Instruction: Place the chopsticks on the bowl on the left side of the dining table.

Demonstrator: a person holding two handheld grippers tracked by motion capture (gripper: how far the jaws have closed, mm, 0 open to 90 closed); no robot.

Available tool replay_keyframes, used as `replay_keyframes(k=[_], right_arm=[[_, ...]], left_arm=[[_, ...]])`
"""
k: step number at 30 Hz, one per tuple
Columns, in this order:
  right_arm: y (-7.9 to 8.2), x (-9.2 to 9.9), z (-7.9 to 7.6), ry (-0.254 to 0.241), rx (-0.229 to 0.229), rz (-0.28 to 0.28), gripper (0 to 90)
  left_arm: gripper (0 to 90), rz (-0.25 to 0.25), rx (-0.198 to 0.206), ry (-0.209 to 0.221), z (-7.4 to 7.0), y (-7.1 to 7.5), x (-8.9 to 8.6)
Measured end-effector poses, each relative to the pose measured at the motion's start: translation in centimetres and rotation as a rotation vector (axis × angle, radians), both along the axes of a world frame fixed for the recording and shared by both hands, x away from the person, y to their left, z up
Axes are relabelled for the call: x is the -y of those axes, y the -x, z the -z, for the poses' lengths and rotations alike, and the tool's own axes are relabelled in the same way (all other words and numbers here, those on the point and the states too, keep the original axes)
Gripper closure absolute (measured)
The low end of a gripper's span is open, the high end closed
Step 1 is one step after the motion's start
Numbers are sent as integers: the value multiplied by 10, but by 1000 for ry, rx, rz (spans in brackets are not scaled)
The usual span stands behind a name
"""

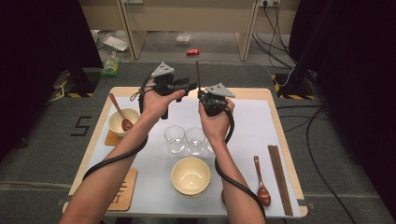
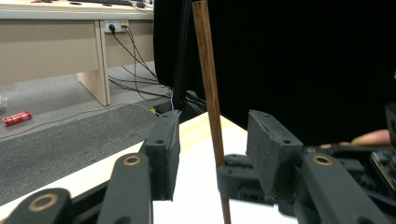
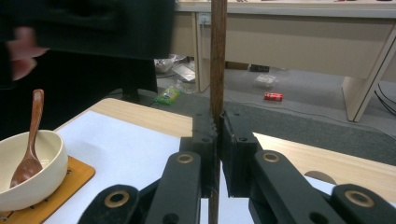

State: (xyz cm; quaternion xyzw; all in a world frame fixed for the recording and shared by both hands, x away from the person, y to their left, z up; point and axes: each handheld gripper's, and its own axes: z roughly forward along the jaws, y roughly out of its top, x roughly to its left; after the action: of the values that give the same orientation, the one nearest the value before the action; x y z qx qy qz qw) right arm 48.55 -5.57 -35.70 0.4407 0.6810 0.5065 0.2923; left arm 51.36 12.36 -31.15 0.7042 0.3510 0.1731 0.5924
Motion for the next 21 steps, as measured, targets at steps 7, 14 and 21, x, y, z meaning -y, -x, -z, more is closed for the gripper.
replay_keyframes(k=[7, 14, 21], right_arm=[[2, -2, -1, 0, 10, -8, 848], [4, -4, -2, 6, 23, -15, 848], [6, 0, -4, 28, 33, -18, 790]], left_arm=[[630, 13, -24, 17, 1, -7, 10], [777, 19, -64, 40, 6, -12, 12], [839, 27, -51, 55, 6, -9, 13]])
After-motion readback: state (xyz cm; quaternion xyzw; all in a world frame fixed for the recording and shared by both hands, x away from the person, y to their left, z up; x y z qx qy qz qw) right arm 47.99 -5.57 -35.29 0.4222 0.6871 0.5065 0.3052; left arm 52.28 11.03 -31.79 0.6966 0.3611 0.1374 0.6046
